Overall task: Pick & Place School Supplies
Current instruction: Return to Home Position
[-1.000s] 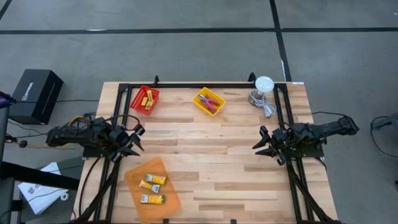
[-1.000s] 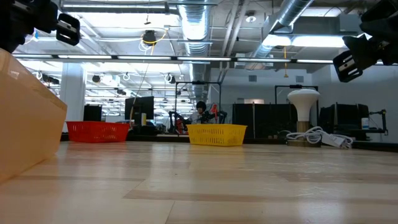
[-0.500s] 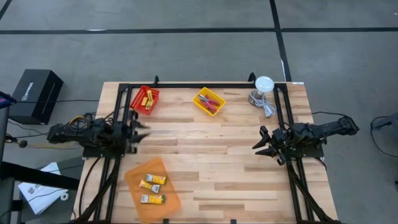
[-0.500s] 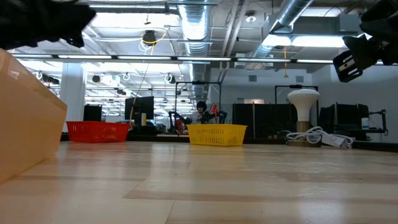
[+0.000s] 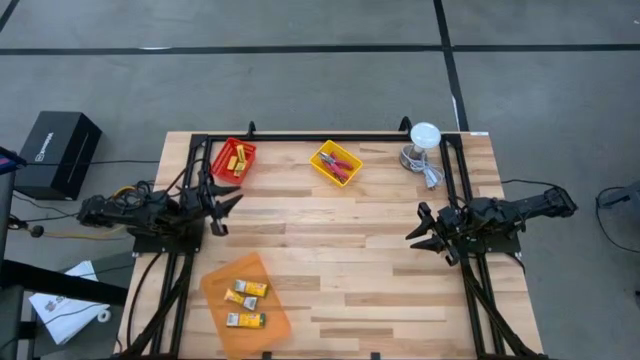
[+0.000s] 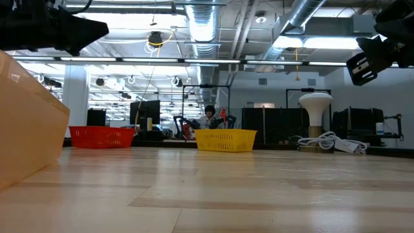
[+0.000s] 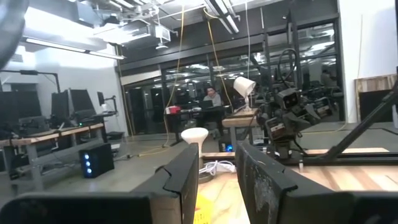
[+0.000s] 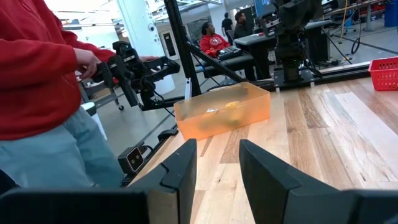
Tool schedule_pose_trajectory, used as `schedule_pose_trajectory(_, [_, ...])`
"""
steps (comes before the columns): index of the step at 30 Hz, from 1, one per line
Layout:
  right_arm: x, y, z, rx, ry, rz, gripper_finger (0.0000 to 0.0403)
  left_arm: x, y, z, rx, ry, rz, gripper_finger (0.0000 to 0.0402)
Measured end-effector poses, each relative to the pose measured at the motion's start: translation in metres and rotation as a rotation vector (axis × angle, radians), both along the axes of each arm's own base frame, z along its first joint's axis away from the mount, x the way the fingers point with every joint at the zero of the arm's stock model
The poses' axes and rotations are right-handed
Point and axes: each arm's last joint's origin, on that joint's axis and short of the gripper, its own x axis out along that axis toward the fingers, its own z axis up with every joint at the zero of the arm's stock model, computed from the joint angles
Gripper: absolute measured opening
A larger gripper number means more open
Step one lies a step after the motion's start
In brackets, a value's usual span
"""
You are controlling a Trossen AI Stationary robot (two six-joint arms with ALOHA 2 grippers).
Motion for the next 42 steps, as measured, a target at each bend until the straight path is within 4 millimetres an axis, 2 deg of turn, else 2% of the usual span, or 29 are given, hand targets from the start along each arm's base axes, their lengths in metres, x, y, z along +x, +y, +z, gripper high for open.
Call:
schedule_pose_trajectory(24, [0.0,0.0,0.0,0.0,0.0,0.0,0.0113,0.001,0.0,0.0,0.0,0.002,0.0,0.0099])
schedule_pose_trajectory(42, [0.0,0.0,0.0,0.0,0.0,0.0,0.0113,0.012,-0.002,-0.01,0.018,0.13,-0.003,0.0099])
